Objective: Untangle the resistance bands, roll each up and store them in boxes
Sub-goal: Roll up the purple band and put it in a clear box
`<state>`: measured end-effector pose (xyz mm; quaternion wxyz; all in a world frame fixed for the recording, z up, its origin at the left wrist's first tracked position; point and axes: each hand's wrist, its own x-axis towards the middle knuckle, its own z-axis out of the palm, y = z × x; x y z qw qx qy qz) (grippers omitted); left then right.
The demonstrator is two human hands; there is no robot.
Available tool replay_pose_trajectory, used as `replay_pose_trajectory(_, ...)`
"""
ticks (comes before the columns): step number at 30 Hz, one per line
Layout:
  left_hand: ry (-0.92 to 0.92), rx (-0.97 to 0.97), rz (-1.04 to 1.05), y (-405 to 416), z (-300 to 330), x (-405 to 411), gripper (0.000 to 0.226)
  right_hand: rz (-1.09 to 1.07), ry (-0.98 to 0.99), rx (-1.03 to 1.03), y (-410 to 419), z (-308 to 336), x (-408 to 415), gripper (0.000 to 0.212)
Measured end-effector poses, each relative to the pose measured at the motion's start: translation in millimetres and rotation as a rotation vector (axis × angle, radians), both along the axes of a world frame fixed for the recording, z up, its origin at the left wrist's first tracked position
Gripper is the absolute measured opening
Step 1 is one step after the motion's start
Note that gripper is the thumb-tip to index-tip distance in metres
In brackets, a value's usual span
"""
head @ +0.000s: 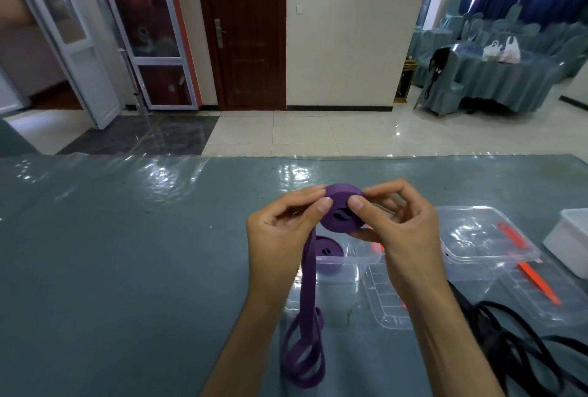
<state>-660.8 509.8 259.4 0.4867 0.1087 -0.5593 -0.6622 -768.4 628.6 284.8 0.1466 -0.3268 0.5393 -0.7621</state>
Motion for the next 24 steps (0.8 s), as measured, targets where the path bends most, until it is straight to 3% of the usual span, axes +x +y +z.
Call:
replay_pose_trajectory(4,-0.053,0.003,-0.109,-11,5,3,0.029,0.001,-0.072,-0.049,-5,-4,4,0.019)
replay_pose_trajectory(8,-0.006,0.052,-0.034,-5,7,3,0.024,0.016,-0.07,0.024,-6,-3,1,0.029)
replay_pose_trajectory(11,0.018,0.059,0.012,1,0,0,0.018,-0.01,-0.077,0.009,-5,1,0,0.028)
replay_pose_trajectory(15,-0.019,0.036,-0.047,-5,-1,6,0.027,0.022,-0.13,-0.027,-5,-4,5,0.021)
replay_pose_trajectory(20,-0.025,0.047,-0.001,-1,5,11,0.022,0.028,-0.057,0.043,-3,-3,7,0.024)
replay_pose_trajectory(24,-0.08,0.054,-0.101,-3,5,16,0.029,-0.047,-0.024,-0.009,-2,0,8,0.024)
